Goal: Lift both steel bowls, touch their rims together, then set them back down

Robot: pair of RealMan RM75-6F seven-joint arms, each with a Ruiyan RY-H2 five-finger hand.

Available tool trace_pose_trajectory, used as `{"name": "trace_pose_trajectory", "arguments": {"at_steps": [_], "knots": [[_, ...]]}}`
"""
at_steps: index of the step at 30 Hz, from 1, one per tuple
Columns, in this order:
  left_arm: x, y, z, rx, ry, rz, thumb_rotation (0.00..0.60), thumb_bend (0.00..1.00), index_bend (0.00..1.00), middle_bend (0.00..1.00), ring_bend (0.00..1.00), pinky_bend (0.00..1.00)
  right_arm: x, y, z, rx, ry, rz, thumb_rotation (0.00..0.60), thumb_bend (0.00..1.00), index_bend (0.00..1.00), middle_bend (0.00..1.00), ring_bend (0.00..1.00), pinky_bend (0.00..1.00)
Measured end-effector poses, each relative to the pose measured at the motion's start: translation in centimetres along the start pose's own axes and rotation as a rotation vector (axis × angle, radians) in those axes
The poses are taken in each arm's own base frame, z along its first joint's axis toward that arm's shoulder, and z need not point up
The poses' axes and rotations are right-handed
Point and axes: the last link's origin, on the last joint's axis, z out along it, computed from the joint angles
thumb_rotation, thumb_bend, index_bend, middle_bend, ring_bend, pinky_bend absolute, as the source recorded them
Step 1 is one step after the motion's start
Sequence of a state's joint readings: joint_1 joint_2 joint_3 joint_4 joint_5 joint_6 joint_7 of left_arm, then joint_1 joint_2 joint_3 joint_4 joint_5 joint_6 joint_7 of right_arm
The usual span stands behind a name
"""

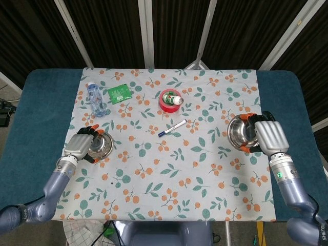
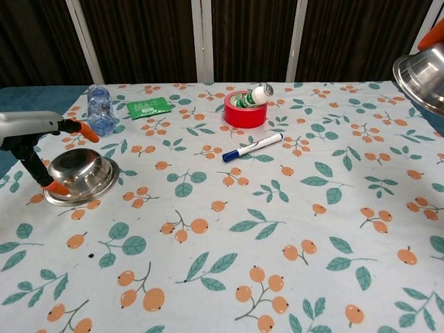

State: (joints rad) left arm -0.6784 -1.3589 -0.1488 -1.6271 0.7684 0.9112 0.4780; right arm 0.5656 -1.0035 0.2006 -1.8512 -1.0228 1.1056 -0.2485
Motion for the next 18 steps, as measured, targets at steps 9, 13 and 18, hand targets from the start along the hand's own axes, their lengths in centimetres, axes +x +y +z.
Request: {"name": "trace_pose_trajectory", "arguments": {"at_steps": [9, 13, 18], "knots": [[-1.1, -0.1, 0.8, 0.016, -0.008, 0.019, 0.6, 0.0, 0.18, 0.05, 0.0, 0.12, 0.1, 0.4, 0.1, -0.006, 0.006, 0.001, 0.6, 0.0, 0.38, 0.34, 0.38, 0.13], [-1.5, 0.0, 1.2, 0.008, -0.008, 0.019, 0.6, 0.0, 0.2, 0.1, 0.01, 0.13, 0.2, 0.5, 0.2, -0.01, 0.01, 0.001, 0.6, 0.0, 0.38, 0.34, 0.38, 0.13], [-1.7, 0.1, 1.5, 0.003, -0.003, 0.028, 0.6, 0.0, 0.23, 0.12, 0.03, 0.15, 0.3, 0.8, 0.2, -0.016, 0.013, 0.0, 0.6, 0.0, 0.38, 0.34, 0.38, 0.13]]}}
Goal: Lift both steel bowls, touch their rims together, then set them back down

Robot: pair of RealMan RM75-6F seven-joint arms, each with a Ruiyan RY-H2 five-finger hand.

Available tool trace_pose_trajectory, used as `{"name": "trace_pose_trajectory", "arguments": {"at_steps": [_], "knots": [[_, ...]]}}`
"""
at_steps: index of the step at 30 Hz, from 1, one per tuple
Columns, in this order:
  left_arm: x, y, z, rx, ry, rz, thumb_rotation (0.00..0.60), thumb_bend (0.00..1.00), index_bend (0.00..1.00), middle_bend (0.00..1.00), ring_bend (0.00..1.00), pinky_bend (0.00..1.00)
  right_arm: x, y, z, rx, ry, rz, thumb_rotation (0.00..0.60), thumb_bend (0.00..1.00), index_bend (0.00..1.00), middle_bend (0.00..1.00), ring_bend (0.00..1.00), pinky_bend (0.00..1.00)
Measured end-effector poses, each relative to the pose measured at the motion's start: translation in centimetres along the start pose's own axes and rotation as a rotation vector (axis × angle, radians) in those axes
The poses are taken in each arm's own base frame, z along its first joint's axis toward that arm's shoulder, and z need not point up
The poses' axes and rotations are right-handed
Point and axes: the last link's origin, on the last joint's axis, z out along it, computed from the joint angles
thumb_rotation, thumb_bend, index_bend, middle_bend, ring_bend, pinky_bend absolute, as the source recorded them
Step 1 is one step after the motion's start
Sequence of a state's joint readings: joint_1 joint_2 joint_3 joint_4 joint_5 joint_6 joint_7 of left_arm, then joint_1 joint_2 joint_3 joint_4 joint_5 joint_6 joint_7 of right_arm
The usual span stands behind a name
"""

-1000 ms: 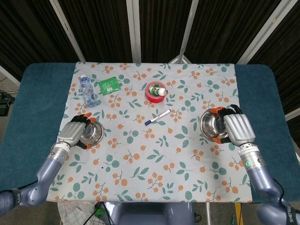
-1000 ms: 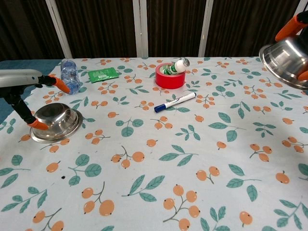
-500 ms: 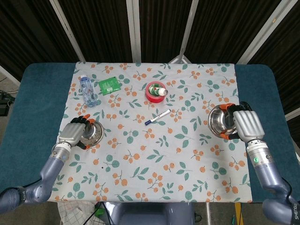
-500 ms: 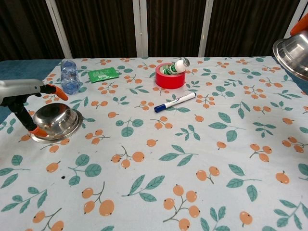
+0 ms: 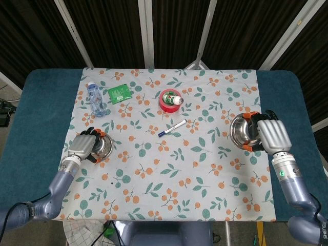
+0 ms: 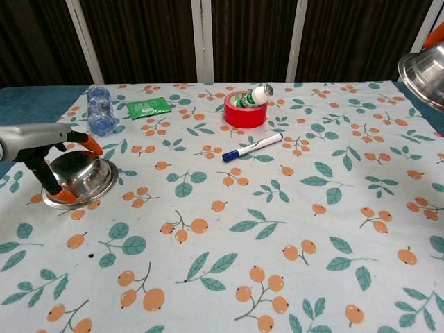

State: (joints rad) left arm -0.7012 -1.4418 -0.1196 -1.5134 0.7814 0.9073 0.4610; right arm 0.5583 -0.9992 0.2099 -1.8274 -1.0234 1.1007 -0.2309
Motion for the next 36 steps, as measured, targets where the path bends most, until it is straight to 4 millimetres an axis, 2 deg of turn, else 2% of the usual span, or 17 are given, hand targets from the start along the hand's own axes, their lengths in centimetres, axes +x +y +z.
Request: {"name": "trace_pose_trajectory", "arguments": {"at_steps": [4, 9, 15, 19, 27, 32, 36], "knots": [[-0.2, 0.1, 0.2, 0.0, 0.003, 0.017, 0.6, 0.03, 0.26, 0.14, 0.04, 0.16, 0.1, 0.1, 0.0, -0.003, 0.003, -0.003, 0.6, 0.0, 0.38, 0.34, 0.38, 0.13], [-0.4, 0.2, 0.4, 0.001, 0.009, 0.033, 0.6, 0.05, 0.33, 0.2, 0.12, 0.25, 0.1, 0.3, 0.0, -0.011, 0.003, -0.005, 0.6, 0.0, 0.38, 0.34, 0.38, 0.13], [-0.5, 0.4, 0.6, -0.006, 0.033, 0.055, 0.6, 0.07, 0.42, 0.27, 0.17, 0.31, 0.2, 0.6, 0.0, -0.021, 0.004, -0.004, 0.6, 0.0, 0.38, 0.34, 0.38, 0.13], [-0.5, 0.4, 0.5, -0.008, 0.052, 0.063, 0.6, 0.07, 0.44, 0.31, 0.22, 0.37, 0.4, 0.7, 0.0, -0.025, 0.008, -0.001, 0.6, 0.0, 0.38, 0.34, 0.38, 0.13], [0.5, 0.6, 0.1, -0.036, 0.117, 0.014, 0.6, 0.07, 0.45, 0.34, 0.22, 0.37, 1.0, 0.8, -0.1, -0.027, 0.025, 0.008, 0.6, 0.0, 0.39, 0.34, 0.38, 0.13], [1.1, 1.0, -0.4, -0.071, 0.16, -0.106, 0.6, 0.07, 0.46, 0.34, 0.22, 0.37, 1.4, 0.3, -0.2, -0.005, 0.043, 0.054, 0.6, 0.0, 0.4, 0.34, 0.38, 0.13], [1.6, 1.3, -0.9, -0.126, 0.178, -0.324, 0.6, 0.07, 0.46, 0.34, 0.22, 0.37, 2.0, -0.4, -0.1, 0.037, 0.064, 0.173, 0.6, 0.0, 0.41, 0.34, 0.38, 0.13]]}}
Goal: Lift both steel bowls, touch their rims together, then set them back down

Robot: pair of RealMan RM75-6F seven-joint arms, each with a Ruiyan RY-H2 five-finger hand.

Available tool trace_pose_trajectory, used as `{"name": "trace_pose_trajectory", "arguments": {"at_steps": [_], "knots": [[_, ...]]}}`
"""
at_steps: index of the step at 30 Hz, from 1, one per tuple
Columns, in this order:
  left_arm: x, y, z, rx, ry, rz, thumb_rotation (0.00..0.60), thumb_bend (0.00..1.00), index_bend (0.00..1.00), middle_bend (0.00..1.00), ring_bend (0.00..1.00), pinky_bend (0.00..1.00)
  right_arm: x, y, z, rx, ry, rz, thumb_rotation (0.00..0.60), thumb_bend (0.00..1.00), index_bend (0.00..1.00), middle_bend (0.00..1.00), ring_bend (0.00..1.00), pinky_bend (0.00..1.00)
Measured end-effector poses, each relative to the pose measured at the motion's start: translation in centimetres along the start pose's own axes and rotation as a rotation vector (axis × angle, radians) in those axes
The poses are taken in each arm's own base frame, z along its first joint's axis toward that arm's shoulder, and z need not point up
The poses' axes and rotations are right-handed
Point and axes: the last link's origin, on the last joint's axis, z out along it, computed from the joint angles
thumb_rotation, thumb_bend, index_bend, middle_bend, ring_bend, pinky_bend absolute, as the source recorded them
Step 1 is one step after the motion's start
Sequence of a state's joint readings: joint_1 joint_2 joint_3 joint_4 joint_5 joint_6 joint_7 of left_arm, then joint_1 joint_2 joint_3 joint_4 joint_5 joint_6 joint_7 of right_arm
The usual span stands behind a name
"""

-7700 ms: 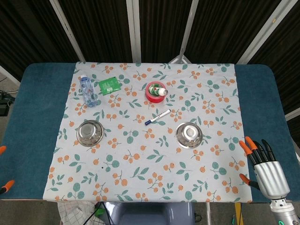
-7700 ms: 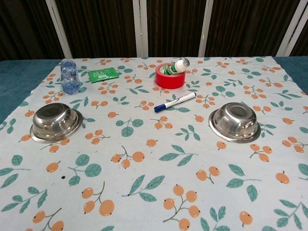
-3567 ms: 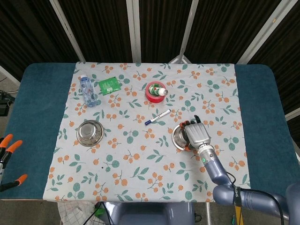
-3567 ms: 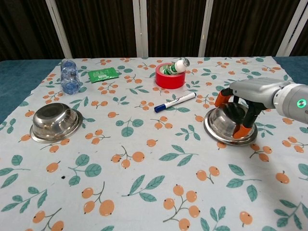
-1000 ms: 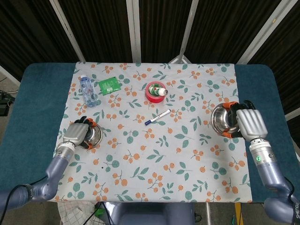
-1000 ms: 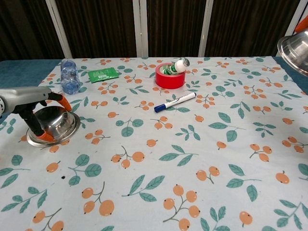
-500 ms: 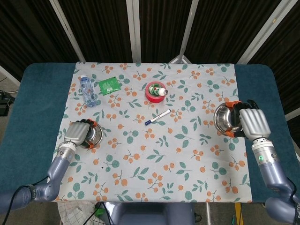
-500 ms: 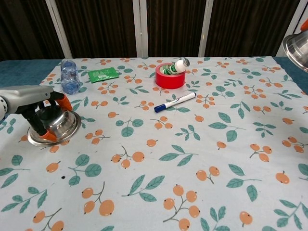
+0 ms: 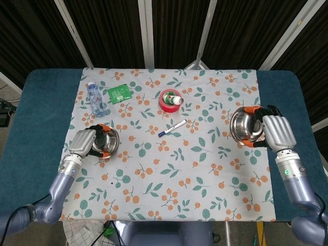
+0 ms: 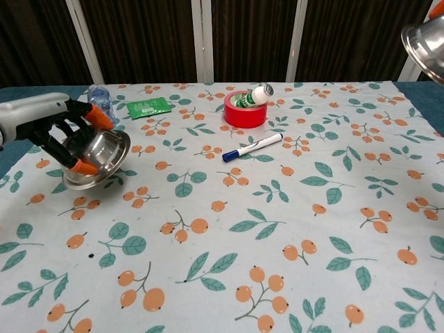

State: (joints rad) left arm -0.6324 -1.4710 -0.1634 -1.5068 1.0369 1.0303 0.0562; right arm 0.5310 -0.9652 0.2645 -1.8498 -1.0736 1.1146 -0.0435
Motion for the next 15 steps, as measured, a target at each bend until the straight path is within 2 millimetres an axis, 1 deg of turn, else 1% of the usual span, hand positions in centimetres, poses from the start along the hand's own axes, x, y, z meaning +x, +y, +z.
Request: {"name": "trace_pose_trajectory", "arguments": {"at_steps": [3, 7, 10, 15], "knots": [[0.5, 0.5, -0.3, -0.046, 0.016, -0.216, 0.6, 0.07, 0.46, 0.34, 0.22, 0.37, 0.2, -0.7, 0.2, 0.042, 0.006, 0.135, 0.6, 0.0, 0.42, 0.34, 0.38, 0.13], [1.5, 1.3, -0.6, -0.141, 0.034, -0.509, 0.6, 0.07, 0.46, 0.34, 0.22, 0.37, 0.2, -1.6, 0.6, 0.104, -0.01, 0.359, 0.6, 0.0, 0.42, 0.35, 0.38, 0.13], [2.3, 2.1, -0.8, -0.23, 0.049, -0.664, 0.6, 0.07, 0.47, 0.34, 0.22, 0.37, -0.1, -2.2, 1.1, 0.147, -0.037, 0.517, 0.6, 0.0, 0.43, 0.35, 0.38, 0.13], [3.3, 3.3, -1.0, -0.372, 0.092, -0.817, 0.6, 0.06, 0.47, 0.33, 0.21, 0.37, -1.0, -3.3, 1.8, 0.209, -0.102, 0.725, 0.6, 0.0, 0.44, 0.35, 0.38, 0.13]]}}
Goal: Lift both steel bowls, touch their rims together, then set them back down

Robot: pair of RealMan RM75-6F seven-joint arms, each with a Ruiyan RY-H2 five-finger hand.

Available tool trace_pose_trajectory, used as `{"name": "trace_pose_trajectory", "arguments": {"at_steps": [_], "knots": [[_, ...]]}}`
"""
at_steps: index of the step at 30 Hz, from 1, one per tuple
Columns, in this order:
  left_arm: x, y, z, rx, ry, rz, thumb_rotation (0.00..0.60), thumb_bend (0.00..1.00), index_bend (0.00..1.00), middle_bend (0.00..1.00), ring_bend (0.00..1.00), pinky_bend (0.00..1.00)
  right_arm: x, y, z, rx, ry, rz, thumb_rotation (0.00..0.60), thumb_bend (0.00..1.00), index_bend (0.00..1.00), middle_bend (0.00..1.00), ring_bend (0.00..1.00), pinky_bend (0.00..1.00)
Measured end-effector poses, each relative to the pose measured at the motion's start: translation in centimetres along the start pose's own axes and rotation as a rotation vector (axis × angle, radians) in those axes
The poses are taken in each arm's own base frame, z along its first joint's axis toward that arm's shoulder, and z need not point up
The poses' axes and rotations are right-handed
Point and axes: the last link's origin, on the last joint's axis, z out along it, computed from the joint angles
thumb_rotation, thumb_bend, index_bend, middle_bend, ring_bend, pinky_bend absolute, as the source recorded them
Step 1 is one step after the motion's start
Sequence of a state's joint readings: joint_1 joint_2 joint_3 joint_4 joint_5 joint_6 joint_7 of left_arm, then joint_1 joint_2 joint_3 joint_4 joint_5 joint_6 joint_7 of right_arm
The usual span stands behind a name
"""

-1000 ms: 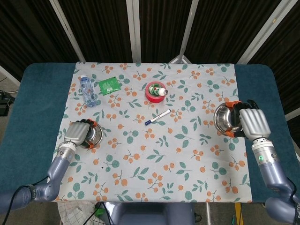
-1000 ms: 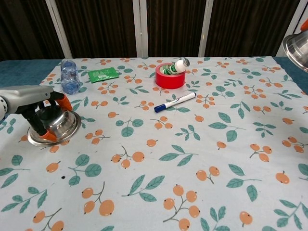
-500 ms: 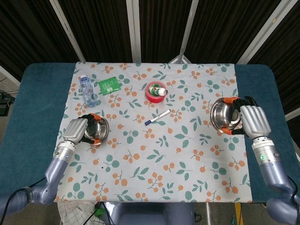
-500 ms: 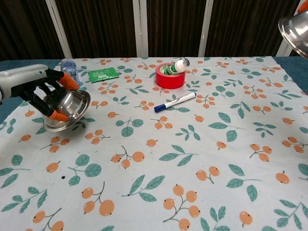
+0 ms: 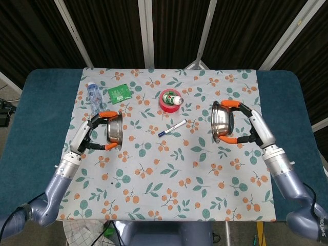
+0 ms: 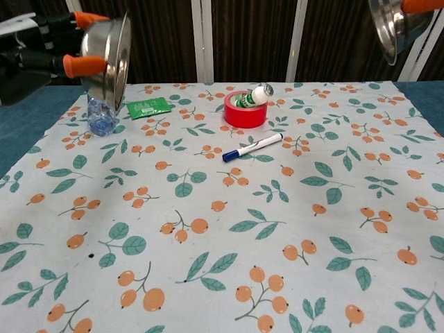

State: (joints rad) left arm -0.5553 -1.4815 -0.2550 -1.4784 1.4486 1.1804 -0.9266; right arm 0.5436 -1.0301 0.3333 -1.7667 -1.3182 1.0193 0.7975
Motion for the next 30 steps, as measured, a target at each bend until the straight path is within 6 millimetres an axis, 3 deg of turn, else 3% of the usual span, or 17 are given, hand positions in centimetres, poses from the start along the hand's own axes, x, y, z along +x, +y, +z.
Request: {"name": "trace_pose_trajectory", "arguments": {"at_steps": [11, 30], "knots": [[-1.5, 0.6, 1.3, -0.146, 0.021, -0.064, 0.6, 0.05, 0.47, 0.33, 0.2, 0.37, -4.4, -0.3, 2.0, 0.059, -0.139, 0.147, 0.6, 0.0, 0.44, 0.35, 0.38, 0.13], [-8.5, -0.8, 2.6, -0.225, -0.044, -0.061, 0.6, 0.05, 0.47, 0.33, 0.2, 0.37, -12.1, -1.6, 3.5, 0.066, -0.186, 0.163, 0.6, 0.0, 0.45, 0.35, 0.38, 0.13]]}}
